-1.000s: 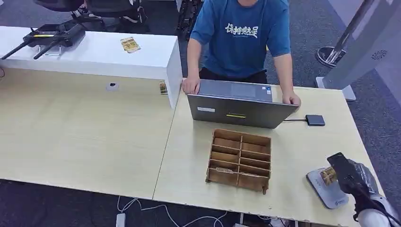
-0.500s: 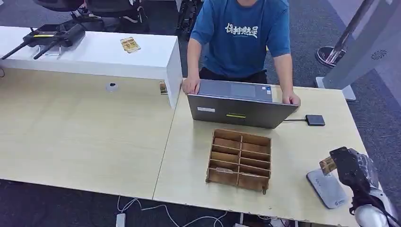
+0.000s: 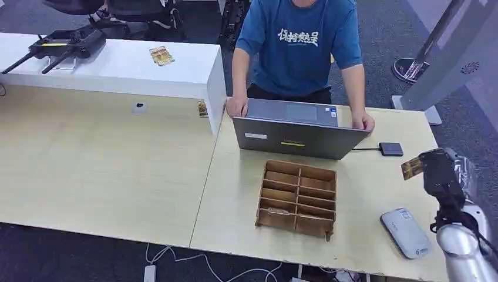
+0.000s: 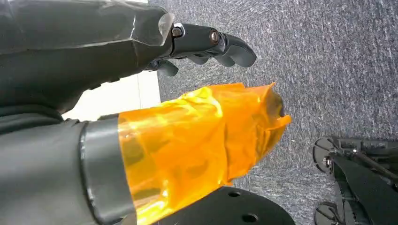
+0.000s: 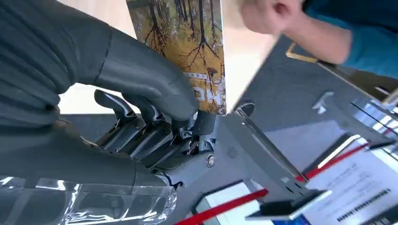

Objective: Pass the card to the sensor for recognition and then transmit it.

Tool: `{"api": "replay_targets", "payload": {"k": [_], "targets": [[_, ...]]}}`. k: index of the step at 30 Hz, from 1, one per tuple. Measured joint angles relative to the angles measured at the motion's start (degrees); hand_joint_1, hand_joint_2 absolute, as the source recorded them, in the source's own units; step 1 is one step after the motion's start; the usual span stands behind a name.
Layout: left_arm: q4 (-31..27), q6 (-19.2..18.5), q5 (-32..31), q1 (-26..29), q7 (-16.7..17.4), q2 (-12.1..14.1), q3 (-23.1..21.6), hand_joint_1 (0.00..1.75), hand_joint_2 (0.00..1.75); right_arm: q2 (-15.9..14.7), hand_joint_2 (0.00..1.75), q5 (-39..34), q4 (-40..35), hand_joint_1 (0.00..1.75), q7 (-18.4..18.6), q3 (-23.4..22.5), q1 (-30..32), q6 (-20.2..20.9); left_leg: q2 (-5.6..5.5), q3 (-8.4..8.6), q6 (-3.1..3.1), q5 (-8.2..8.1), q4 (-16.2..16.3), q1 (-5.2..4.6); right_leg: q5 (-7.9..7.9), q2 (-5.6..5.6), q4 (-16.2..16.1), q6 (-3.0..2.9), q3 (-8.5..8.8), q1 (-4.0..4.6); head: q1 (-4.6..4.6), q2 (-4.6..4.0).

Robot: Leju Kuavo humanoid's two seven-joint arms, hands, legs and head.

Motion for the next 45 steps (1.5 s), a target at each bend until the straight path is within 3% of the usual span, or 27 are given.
{"api": "replay_targets", "payload": {"k": [11, 17, 25, 31, 42, 43, 45], "targets": [[0.00, -1.31, -1.24, -0.35, 0.02, 0.22, -0.33, 0.00, 0.00, 4.41, 1.75, 7.16, 4.23, 1.75, 8.34, 9.61, -21.51, -0.24, -0.04, -0.05, -0.06, 0.16, 0.00, 0.01, 0.06, -0.04, 0.11, -0.05, -0.10, 0.01, 0.00, 0.00], [0.00, -1.44, -1.36, -0.53, 0.04, 0.33, -0.72, 0.00, 0.00, 6.51, 1.75, 9.82, 7.82, 1.75, 10.51, 13.20, -29.37, -0.24, -0.03, -0.08, -0.06, 0.17, 0.00, 0.01, 0.10, -0.03, 0.11, -0.10, -0.16, 0.01, 0.00, 0.00], [0.00, -1.90, -1.62, -0.54, 0.09, 0.39, -1.25, 0.00, 0.00, 8.37, 1.75, 13.03, 10.47, 1.75, 12.44, 15.52, -34.01, -0.64, -0.05, -0.10, -0.06, 0.17, 0.00, 0.01, 0.10, -0.06, 0.10, -0.10, -0.16, 0.02, 0.02, 0.00], [0.00, -2.43, -2.51, -0.54, 0.17, 0.46, -1.88, 0.00, 0.00, 10.23, 1.75, 22.24, 13.16, 1.75, 16.16, 18.45, -36.96, -1.90, -0.06, -0.08, -0.06, 0.17, 0.00, 0.03, 0.10, -0.06, 0.11, -0.10, -0.16, 0.04, 0.00, 0.00], [0.00, -2.40, -2.43, -0.53, 0.17, 0.46, -2.12, 0.00, 0.00, 11.15, 1.75, 23.52, 15.38, 1.75, 16.13, 19.15, -37.05, -1.44, -0.07, -0.09, -0.06, 0.17, 0.01, 0.02, 0.10, -0.08, 0.08, -0.10, -0.16, 0.03, 0.02, 0.00], [0.00, -2.38, -2.41, -0.53, 0.17, 0.46, -2.12, 0.00, 0.00, 11.21, 1.75, 23.44, 15.58, 1.19, 16.07, 19.15, -37.05, -1.44, -0.07, -0.09, -0.06, 0.17, 0.01, 0.03, 0.10, -0.08, 0.08, -0.10, -0.16, 0.03, 0.02, 0.00], [0.00, -2.38, -2.38, -0.54, 0.17, 0.46, -2.12, 0.00, 0.00, 11.26, 1.75, 23.04, 15.93, 1.19, 15.67, 19.13, -37.00, -1.42, -0.07, -0.09, -0.06, 0.17, 0.01, 0.03, 0.10, -0.08, 0.08, -0.10, -0.16, 0.04, 0.02, 0.00]]}}
